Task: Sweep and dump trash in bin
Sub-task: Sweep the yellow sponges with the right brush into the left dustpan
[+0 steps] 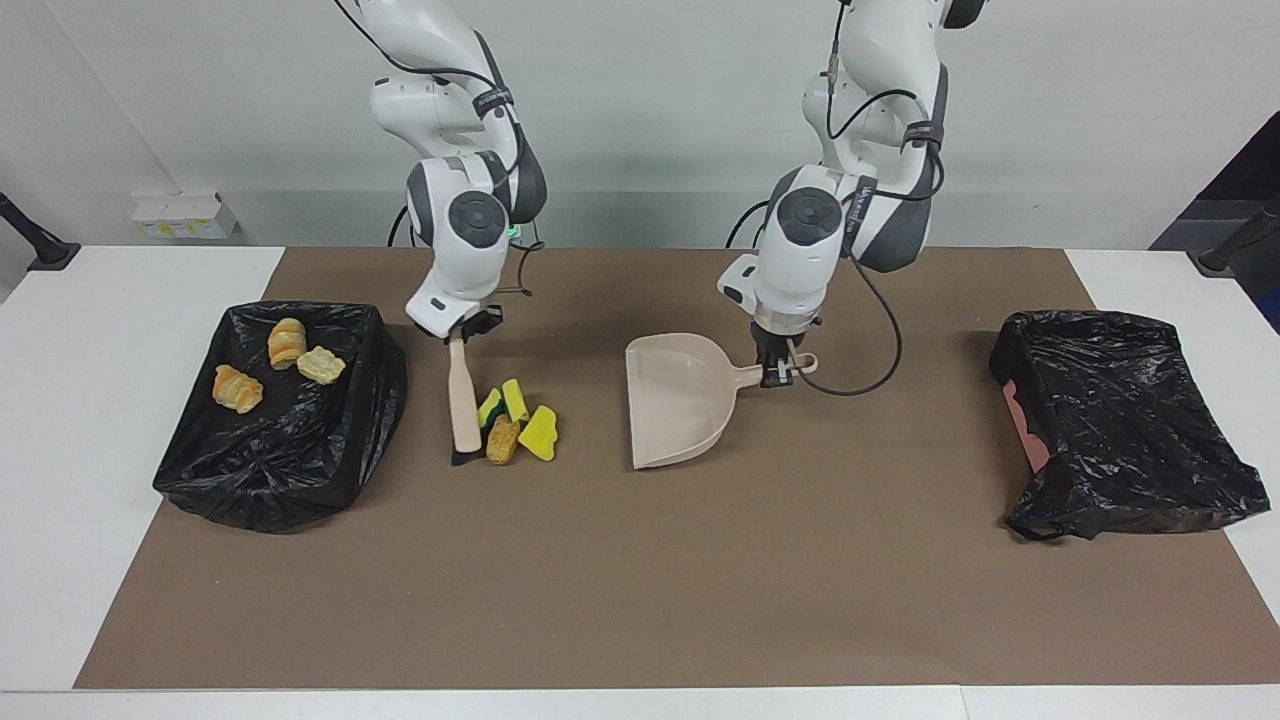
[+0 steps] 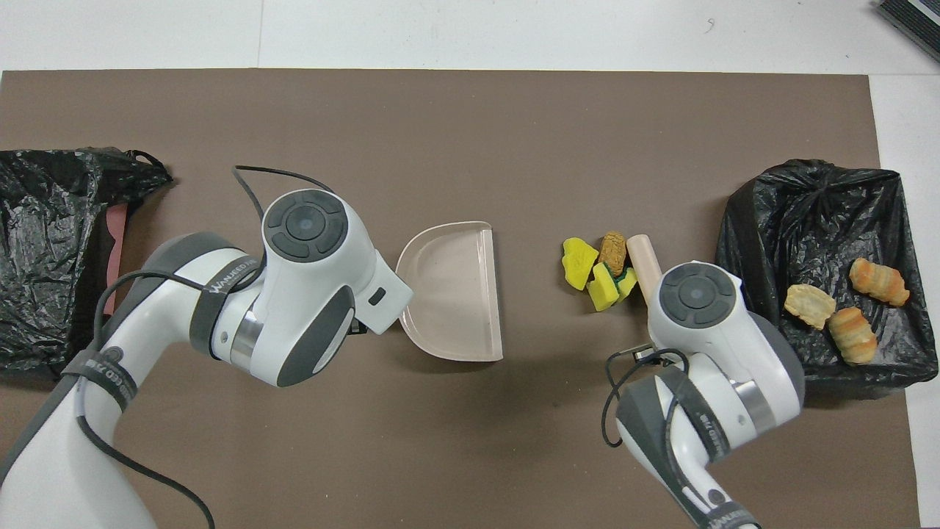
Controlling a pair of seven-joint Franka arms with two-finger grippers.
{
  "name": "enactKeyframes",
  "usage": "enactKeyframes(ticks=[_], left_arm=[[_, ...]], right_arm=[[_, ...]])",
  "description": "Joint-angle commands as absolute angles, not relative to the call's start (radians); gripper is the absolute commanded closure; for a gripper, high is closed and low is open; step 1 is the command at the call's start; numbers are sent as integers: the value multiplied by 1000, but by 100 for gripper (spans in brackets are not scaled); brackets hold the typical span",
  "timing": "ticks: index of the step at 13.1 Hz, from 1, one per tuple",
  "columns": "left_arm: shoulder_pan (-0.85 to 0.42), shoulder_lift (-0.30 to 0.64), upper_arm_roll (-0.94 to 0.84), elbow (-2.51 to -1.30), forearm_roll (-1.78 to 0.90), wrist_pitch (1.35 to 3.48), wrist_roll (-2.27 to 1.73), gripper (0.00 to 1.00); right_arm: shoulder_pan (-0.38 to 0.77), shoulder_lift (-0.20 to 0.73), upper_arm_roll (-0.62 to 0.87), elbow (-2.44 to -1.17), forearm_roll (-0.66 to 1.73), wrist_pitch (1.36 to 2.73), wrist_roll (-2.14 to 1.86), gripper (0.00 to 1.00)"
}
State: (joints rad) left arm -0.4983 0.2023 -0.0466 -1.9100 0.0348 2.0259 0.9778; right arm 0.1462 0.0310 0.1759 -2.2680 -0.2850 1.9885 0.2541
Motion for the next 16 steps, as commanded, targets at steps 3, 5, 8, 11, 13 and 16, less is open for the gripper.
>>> enactKeyframes(ticks=[3, 5, 8, 11, 13, 16], left_arm=[[-572, 167, -35, -1968, 64, 2033, 802, 100], [-595, 175, -35, -1974, 64, 2045, 761, 100], [-600, 179, -37, -1986, 64, 2071, 739, 100], [-592, 179, -38, -2012, 61, 2140, 738, 100], [-572, 172, -40, -2069, 51, 2244, 753, 100], [-505, 201, -40, -2033, -21, 2256, 895, 100]], right_arm=[[259, 143, 179, -2148, -116, 1997, 304, 100], [287, 147, 181, -2135, -22, 2003, 304, 100], [353, 146, 189, -2120, 122, 2023, 298, 100], [365, 146, 189, -2076, 240, 2010, 260, 100], [356, 130, 189, -2051, 261, 1974, 227, 100], [344, 48, 183, -2049, 255, 1922, 296, 100]])
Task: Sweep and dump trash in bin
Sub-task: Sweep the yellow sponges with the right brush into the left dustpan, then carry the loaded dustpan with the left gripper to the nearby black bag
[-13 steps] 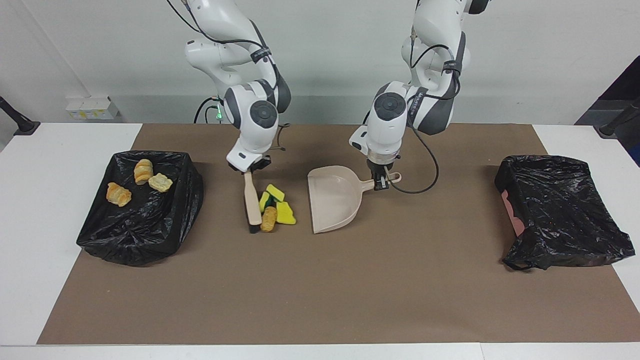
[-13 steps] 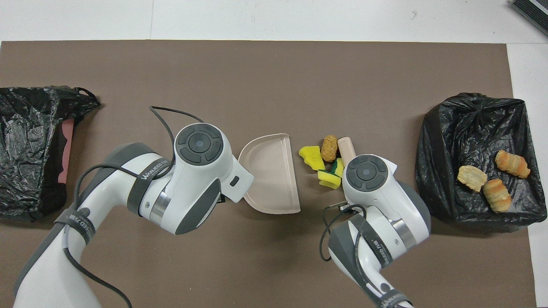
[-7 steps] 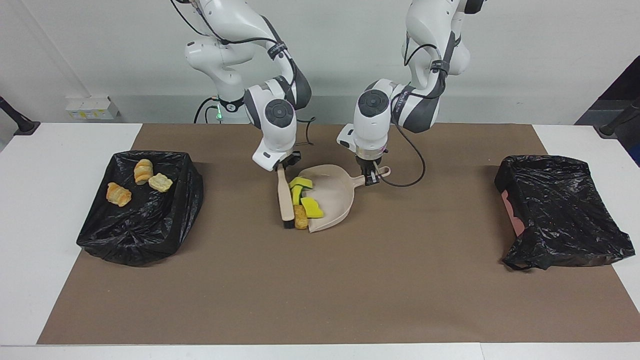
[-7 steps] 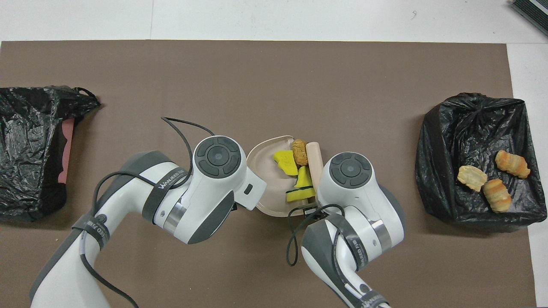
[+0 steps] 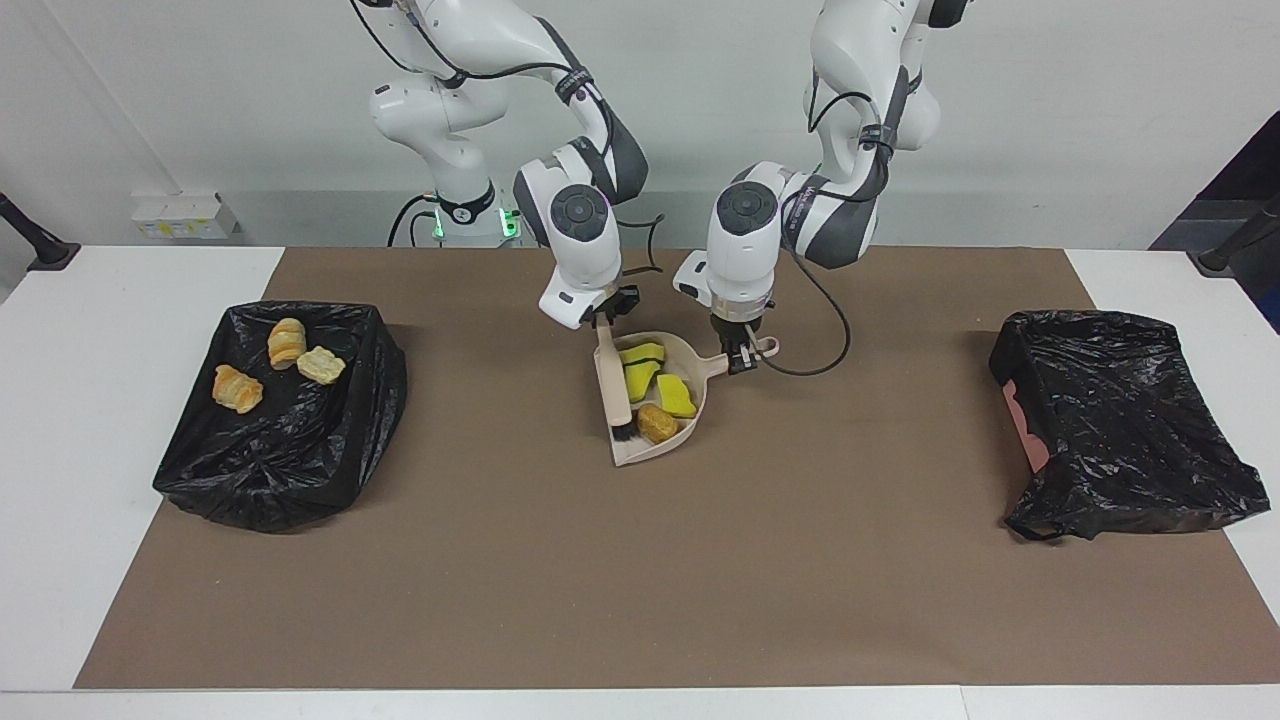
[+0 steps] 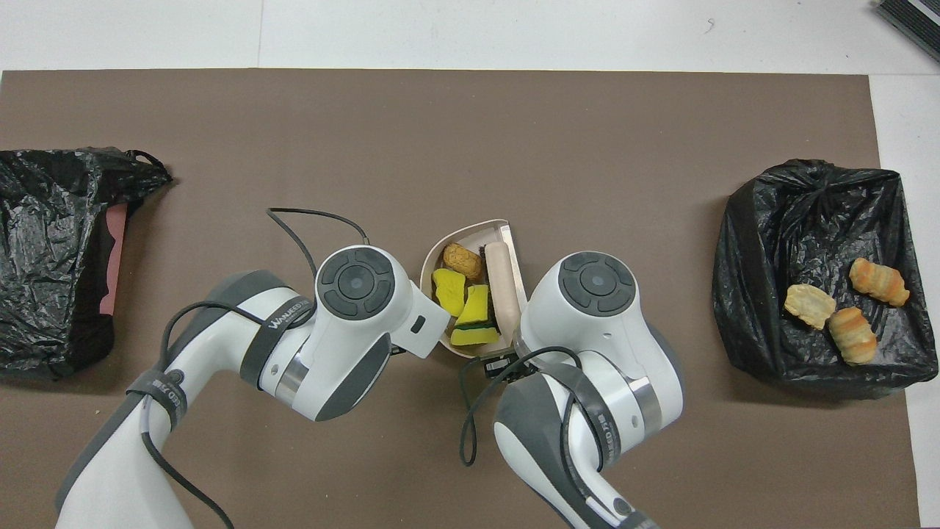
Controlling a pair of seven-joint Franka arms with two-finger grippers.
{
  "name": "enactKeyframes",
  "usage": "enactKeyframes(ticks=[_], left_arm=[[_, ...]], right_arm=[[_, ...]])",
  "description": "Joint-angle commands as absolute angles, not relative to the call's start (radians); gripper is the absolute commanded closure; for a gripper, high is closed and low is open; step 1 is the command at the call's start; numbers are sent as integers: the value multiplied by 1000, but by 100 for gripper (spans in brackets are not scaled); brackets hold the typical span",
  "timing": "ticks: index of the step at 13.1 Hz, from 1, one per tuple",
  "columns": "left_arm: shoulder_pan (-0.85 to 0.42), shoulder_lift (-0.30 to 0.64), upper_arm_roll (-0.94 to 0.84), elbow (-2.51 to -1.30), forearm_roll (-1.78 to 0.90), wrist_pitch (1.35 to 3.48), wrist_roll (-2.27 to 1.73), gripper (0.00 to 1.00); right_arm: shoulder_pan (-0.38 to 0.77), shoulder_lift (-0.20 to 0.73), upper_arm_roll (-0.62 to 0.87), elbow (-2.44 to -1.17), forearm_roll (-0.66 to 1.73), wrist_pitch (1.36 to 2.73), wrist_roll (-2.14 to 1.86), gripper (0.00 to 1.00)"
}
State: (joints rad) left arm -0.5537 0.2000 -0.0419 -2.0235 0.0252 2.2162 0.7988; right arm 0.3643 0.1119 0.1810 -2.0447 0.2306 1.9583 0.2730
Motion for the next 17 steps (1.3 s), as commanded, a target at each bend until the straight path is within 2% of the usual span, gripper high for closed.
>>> enactKeyframes(ticks=[1, 4, 7, 10, 13, 17], left_arm=[[-483, 207, -38, -2005, -40, 2250, 969, 100], [-390, 212, -40, -1941, -101, 2186, 1107, 100], [-290, 255, -40, -1812, -117, 2050, 1244, 100], [-209, 255, -40, -1703, -106, 1909, 1295, 100], [-158, 250, -29, -1562, -100, 1735, 1350, 100], [-23, 249, -29, -1506, -94, 1632, 1518, 100]], right_arm=[[328, 19, 181, -2045, 244, 1892, 298, 100], [321, -38, 176, -2022, 200, 1810, 320, 100], [339, -104, 189, -2020, 140, 1755, 472, 100], [422, -118, 198, -2054, 158, 1752, 561, 100], [512, -106, 198, -2124, 205, 1814, 590, 100], [587, -65, 199, -2243, 210, 2000, 609, 100]])
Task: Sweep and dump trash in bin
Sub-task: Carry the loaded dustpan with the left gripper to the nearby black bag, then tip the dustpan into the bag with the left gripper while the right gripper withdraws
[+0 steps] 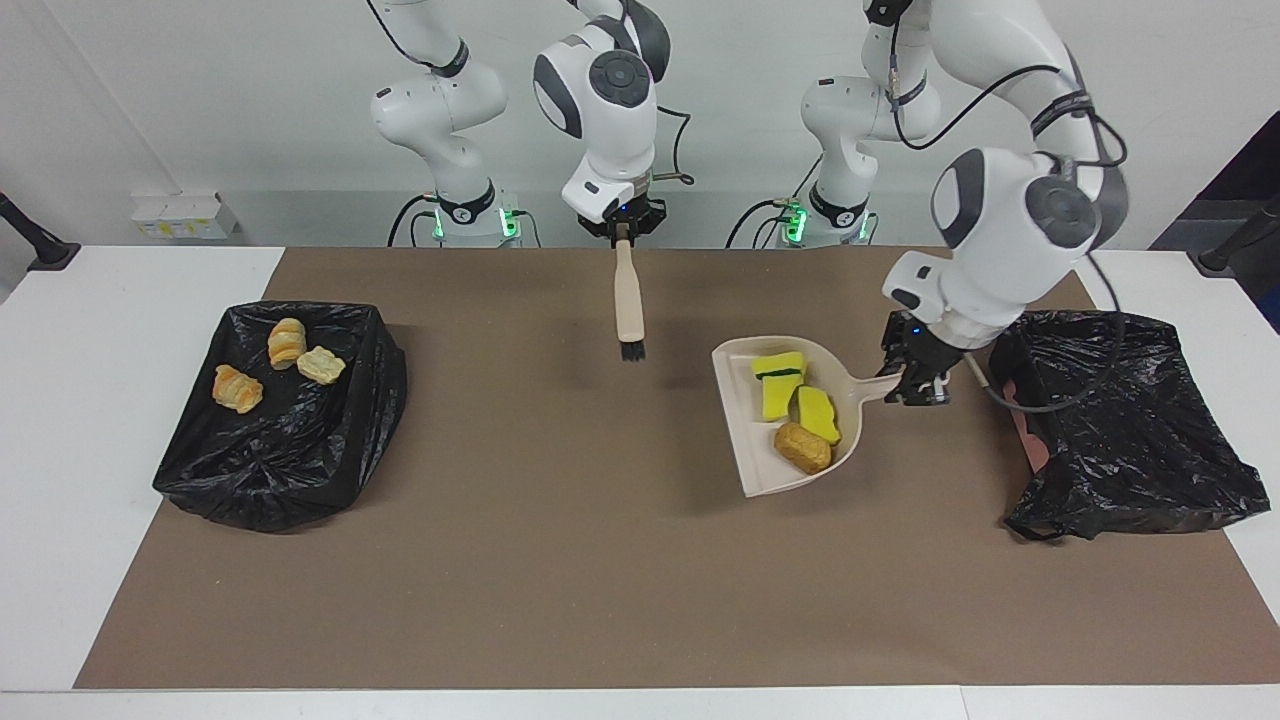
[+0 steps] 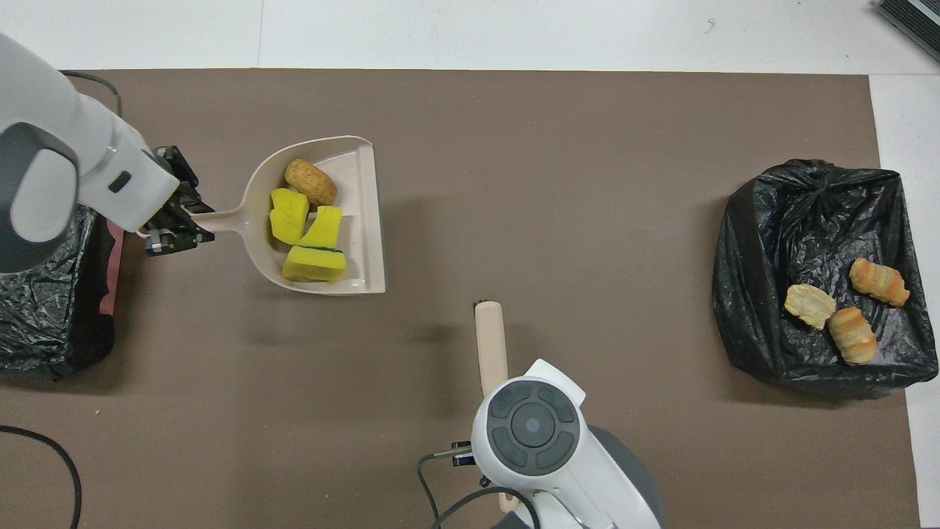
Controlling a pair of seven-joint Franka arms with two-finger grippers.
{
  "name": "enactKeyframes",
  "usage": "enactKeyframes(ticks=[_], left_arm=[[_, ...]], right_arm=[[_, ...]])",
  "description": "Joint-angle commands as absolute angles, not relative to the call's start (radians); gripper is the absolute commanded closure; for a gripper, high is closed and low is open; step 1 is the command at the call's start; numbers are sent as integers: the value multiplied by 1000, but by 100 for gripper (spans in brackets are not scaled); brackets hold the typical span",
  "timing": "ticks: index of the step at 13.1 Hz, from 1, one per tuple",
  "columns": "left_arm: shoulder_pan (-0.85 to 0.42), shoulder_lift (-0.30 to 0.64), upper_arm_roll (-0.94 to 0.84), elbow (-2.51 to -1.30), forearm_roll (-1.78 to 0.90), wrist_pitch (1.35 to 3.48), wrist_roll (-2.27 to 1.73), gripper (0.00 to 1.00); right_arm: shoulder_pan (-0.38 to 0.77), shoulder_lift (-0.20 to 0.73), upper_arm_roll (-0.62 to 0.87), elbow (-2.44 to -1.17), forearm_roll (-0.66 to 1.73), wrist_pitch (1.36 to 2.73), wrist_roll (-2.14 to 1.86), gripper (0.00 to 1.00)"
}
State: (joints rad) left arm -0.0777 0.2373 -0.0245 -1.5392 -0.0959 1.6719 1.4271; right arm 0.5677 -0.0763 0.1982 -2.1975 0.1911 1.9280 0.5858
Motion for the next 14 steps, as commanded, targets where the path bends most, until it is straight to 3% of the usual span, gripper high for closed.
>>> enactKeyframes(ticks=[1, 4, 9, 10, 13, 14], left_arm=[[12, 249, -29, -1506, -92, 1631, 1576, 100], [113, 245, -25, -1506, -91, 1635, 1747, 100], [273, 245, -29, -1491, 20, 1660, 1882, 100], [299, 245, -29, -1490, 50, 1672, 1885, 100], [394, 245, -29, -1491, 136, 1770, 1905, 100], [409, 245, -29, -1491, 156, 1820, 1930, 100]], right_arm=[[595, -40, 201, -2244, 210, 2029, 647, 100], [644, 40, 201, -2247, 210, 2129, 745, 99], [655, 40, 201, -2292, 209, 2152, 710, 80], [657, 40, 201, -2290, 207, 2151, 710, 71], [660, 41, 202, -2266, 189, 2138, 710, 0], [660, 41, 201, -2251, 186, 2138, 707, 0]])
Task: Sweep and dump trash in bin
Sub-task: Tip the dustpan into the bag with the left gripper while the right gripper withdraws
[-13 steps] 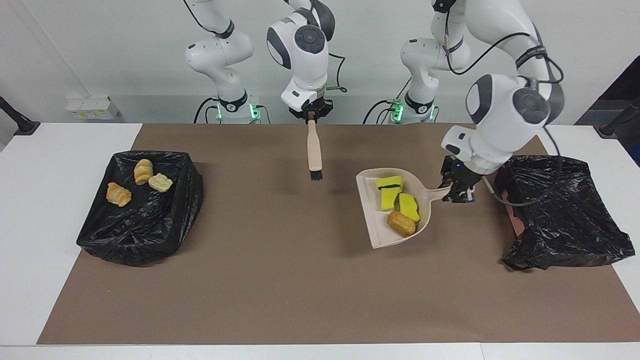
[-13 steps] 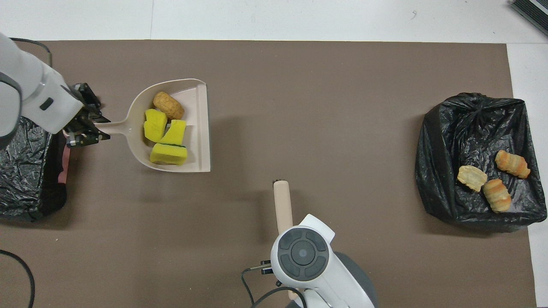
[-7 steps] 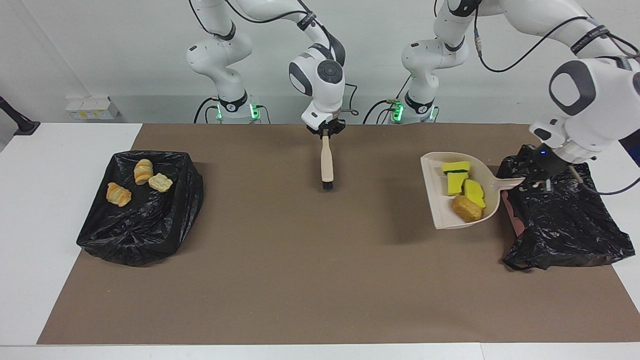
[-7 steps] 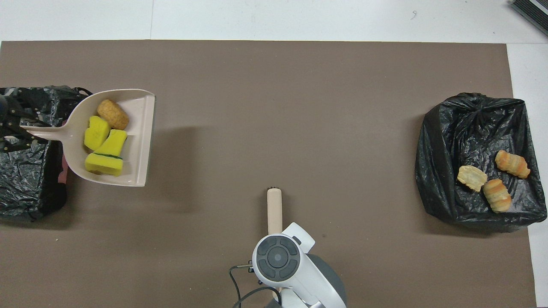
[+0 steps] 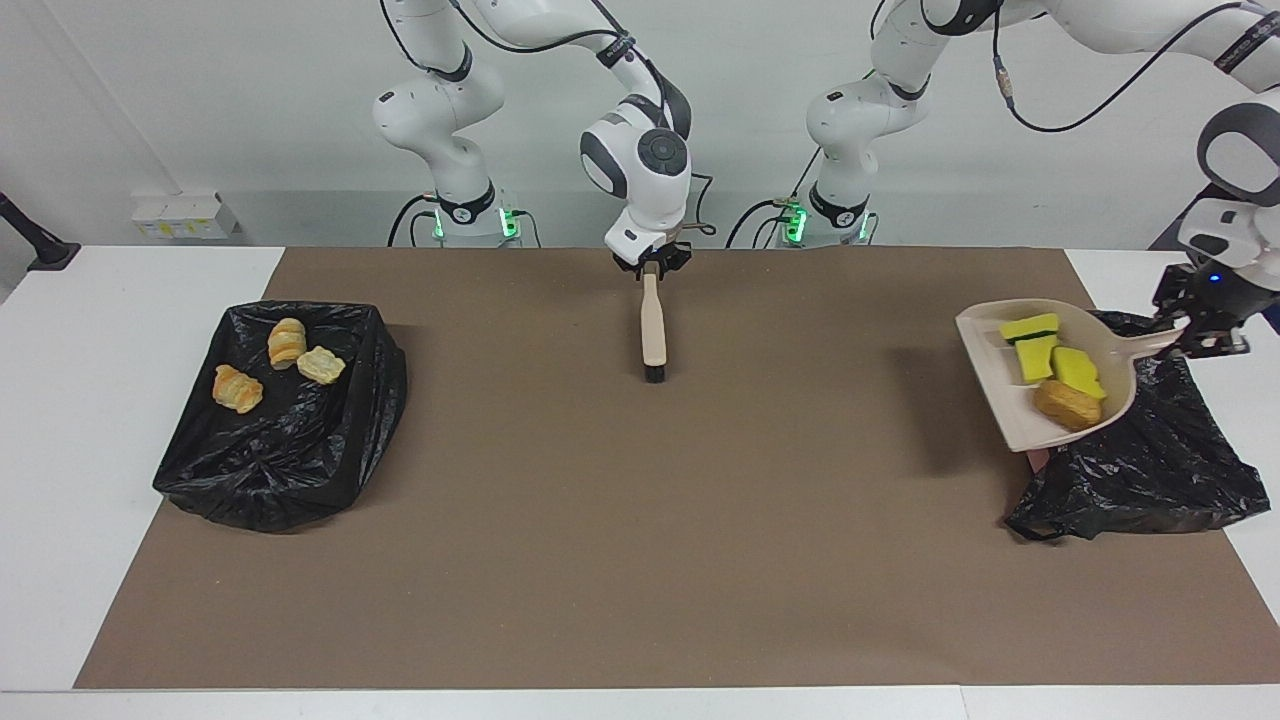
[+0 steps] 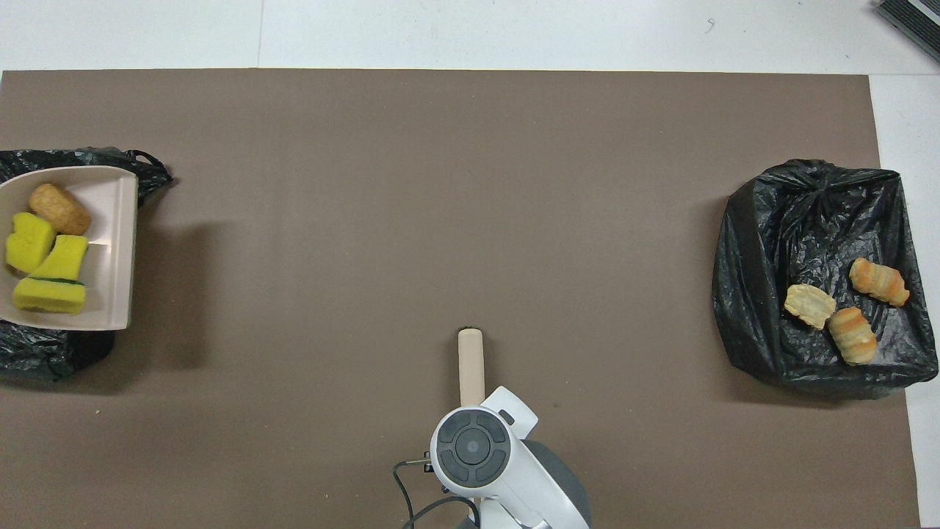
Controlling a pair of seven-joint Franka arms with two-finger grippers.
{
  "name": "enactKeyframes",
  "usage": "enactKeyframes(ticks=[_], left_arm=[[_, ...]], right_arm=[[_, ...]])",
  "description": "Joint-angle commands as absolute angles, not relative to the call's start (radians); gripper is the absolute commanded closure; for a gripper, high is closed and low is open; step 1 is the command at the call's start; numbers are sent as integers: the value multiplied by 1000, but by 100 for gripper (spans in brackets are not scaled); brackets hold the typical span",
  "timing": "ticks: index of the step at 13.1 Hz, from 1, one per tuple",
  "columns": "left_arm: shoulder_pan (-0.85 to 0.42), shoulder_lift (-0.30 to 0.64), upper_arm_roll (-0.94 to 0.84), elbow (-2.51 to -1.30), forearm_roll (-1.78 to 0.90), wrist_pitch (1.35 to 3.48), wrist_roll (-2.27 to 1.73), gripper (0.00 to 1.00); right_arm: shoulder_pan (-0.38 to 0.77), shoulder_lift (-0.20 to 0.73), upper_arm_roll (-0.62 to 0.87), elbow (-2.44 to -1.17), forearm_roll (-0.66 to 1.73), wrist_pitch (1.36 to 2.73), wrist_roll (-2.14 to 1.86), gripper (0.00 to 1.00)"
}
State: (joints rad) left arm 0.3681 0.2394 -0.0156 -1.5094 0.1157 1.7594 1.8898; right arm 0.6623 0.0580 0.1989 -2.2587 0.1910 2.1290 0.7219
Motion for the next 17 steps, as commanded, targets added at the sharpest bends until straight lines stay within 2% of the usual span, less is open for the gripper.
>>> enactKeyframes(ticks=[1, 3, 7, 9, 12, 17], left_arm=[[419, 245, -15, -1493, 176, 1860, 1928, 100], [414, 244, -6, -1505, 309, 1964, 1914, 100], [373, 235, -6, -1531, 571, 2029, 1847, 100], [364, 209, -8, -1572, 699, 2031, 1725, 100], [325, 212, -6, -1549, 846, 2016, 1668, 100], [276, 206, -6, -1519, 991, 1973, 1646, 100]], right_arm=[[655, 41, 199, -2231, 177, 2138, 706, 0], [623, 38, 192, -2188, 141, 2144, 709, 0], [461, 38, 193, -2097, 80, 2151, 706, 0], [388, 29, 193, -2088, 31, 2152, 703, 0], [280, 18, 193, -2082, 11, 2151, 588, 0], [175, 14, 192, -1964, 9, 2080, 456, 0]])
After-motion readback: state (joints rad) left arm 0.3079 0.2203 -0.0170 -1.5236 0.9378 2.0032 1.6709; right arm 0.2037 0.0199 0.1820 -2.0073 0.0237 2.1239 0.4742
